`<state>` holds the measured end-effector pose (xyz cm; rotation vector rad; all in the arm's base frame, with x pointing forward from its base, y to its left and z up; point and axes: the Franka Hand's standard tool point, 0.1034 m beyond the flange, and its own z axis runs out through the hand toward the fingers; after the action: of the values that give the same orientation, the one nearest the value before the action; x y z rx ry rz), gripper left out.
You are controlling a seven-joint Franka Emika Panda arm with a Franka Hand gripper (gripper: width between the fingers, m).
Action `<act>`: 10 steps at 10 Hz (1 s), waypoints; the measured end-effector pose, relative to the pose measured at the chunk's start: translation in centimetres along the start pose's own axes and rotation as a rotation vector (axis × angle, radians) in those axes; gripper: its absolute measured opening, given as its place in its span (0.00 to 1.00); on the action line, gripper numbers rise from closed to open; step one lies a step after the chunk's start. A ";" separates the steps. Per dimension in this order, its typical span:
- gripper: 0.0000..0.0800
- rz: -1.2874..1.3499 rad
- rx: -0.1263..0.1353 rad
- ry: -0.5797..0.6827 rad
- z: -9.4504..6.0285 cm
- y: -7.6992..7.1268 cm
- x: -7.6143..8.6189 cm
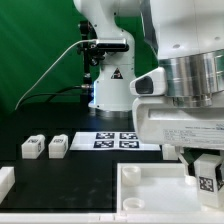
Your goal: Assemble one leg
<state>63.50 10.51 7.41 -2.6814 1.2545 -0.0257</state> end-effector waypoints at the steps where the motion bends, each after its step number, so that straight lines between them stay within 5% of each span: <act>1: 0.37 0.212 0.002 -0.006 0.1 0.1 -0.1; 3: 0.37 0.823 0.026 -0.070 0.3 -0.3 -1.0; 5: 0.37 1.059 0.032 -0.098 0.1 -0.7 -1.3; 6: 0.37 1.020 0.032 -0.096 0.2 -0.7 -1.3; 7: 0.61 0.963 0.033 -0.095 0.3 -0.6 -1.4; 8: 0.61 0.856 0.004 -0.099 0.6 -0.4 -2.1; 9: 0.77 0.635 -0.023 -0.100 0.5 -0.3 -2.2; 10: 0.80 0.339 -0.037 -0.096 0.2 -0.4 -1.8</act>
Offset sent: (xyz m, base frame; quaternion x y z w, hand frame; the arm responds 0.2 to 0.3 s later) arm 0.0215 0.0072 0.0141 0.0615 -0.0424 0.3545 0.9321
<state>62.66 12.15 7.36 -2.4286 1.6716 0.1710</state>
